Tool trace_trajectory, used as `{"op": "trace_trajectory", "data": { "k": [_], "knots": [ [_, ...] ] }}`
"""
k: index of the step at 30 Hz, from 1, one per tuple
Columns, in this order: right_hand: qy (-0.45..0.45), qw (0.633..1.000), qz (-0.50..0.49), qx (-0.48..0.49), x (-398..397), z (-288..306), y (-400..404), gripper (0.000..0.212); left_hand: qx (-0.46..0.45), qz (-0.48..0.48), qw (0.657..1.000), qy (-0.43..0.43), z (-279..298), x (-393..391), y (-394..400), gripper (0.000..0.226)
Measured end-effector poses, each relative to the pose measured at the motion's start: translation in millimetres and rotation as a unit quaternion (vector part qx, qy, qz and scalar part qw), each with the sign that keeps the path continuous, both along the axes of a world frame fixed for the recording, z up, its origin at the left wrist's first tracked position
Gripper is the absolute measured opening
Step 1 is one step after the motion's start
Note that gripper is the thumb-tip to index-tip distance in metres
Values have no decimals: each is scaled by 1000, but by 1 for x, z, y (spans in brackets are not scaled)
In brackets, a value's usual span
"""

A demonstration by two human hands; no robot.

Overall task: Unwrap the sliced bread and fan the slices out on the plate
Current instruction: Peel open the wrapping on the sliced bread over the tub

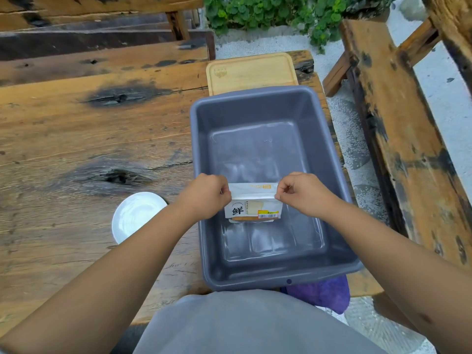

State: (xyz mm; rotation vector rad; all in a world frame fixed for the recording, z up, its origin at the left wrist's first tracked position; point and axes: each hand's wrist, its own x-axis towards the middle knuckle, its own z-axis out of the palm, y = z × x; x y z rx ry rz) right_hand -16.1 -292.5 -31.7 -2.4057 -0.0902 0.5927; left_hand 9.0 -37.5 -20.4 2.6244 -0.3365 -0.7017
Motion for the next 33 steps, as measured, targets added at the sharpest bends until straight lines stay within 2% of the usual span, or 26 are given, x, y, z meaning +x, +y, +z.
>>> {"op": "trace_trajectory", "data": {
  "k": [3, 5, 8, 11, 14, 16, 17, 19, 20, 21, 22, 24, 25, 26, 27, 29, 31, 33],
  "knots": [
    [12, 999, -50, 3, -1, 2, 4, 13, -41, 95, 994, 40, 1, -3, -1, 9],
    [32, 995, -89, 12, -1, 3, 5, 16, -120, 213, 964, 104, -1, -4, -1, 8],
    [70, 987, -144, 6, 4, 6, 11, 13, -240, 371, 871, 213, -4, -10, 1, 16],
    [112, 982, -143, -44, 11, 15, 16, 4, -303, 457, 788, 279, -6, -18, 1, 18],
    [138, 981, -84, -109, 15, 23, 19, 12, -372, 520, 699, 319, -7, -21, 1, 22],
    [148, 978, -81, -124, 14, 26, 21, 17, -421, 553, 636, 335, -8, -22, 3, 23],
    [154, 977, -85, -124, 13, 26, 21, 19, -439, 563, 611, 341, -7, -23, 3, 23],
    [167, 974, -95, -122, 10, 27, 22, 20, -458, 568, 596, 336, -8, -25, 4, 24],
    [171, 973, -95, -121, 9, 26, 22, 21, -459, 560, 606, 329, -8, -26, 3, 24],
    [171, 973, -92, -121, 8, 26, 22, 21, -450, 543, 633, 318, -9, -27, 2, 25],
    [167, 974, -92, -122, 7, 25, 23, 21, -420, 508, 693, 292, -10, -28, 2, 25],
    [145, 976, -95, -129, 6, 24, 23, 19, -281, 367, 868, 179, -13, -30, 4, 28],
    [127, 978, -89, -142, 6, 23, 24, 17, -200, 286, 931, 111, -13, -31, 5, 26],
    [109, 978, -77, -162, 6, 23, 25, 15, -147, 215, 964, 55, -12, -32, 4, 21],
    [91, 977, -64, -183, 7, 23, 27, 12, -120, 154, 981, 13, -10, -33, 3, 18],
    [70, 972, -38, -221, 9, 23, 32, 3, -94, 62, 993, -47, -11, -33, 1, 25],
    [66, 968, -19, -243, 10, 22, 35, 18, -76, 20, 994, -76, -11, -31, -1, 25],
    [62, 965, -7, -254, 9, 21, 37, 23, -56, -8, 993, -107, -10, -27, -2, 19]
  ]
}}
